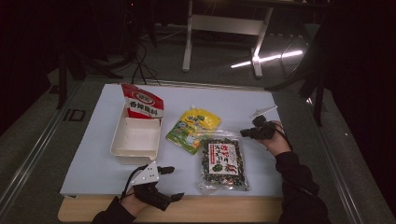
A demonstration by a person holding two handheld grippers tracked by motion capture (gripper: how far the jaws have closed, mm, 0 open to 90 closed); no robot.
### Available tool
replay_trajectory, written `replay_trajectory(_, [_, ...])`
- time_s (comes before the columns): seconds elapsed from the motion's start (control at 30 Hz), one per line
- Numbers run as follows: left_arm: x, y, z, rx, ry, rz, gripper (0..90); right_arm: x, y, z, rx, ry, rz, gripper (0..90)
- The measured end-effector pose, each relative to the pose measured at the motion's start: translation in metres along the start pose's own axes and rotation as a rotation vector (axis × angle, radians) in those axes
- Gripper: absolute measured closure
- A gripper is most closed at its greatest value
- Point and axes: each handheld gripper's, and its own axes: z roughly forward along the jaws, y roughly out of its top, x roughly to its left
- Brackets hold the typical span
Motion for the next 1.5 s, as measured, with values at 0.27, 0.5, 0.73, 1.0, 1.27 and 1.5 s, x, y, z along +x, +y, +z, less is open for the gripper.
replay_trajectory(0.27, [0.0, 0.001, 0.001, 0.003, 0.004, 0.002, 6.5, 0.015, 0.009, -0.027, -0.074, -0.037, -0.064, 89.7])
replay_trajectory(0.5, [0.0, 0.004, 0.002, 0.002, 0.012, 0.005, 6.4, 0.032, 0.018, -0.049, -0.141, -0.047, -0.126, 89.7])
replay_trajectory(0.73, [0.0, 0.008, 0.002, 0.003, 0.022, 0.009, 6.4, 0.051, 0.027, -0.07, -0.203, -0.046, -0.188, 89.8])
replay_trajectory(1.0, [0.0, 0.012, 0.003, 0.017, 0.044, 0.011, 6.4, 0.081, 0.037, -0.092, -0.249, -0.03, -0.281, 89.8])
replay_trajectory(1.27, [0.004, 0.019, 0.0, 0.008, 0.109, -0.009, 6.4, 0.11, 0.042, -0.104, -0.291, -0.003, -0.372, 89.7])
replay_trajectory(1.5, [0.01, 0.03, 0.001, 0.037, 0.112, -0.1, 6.5, 0.128, 0.043, -0.118, -0.331, 0.018, -0.425, 89.7])
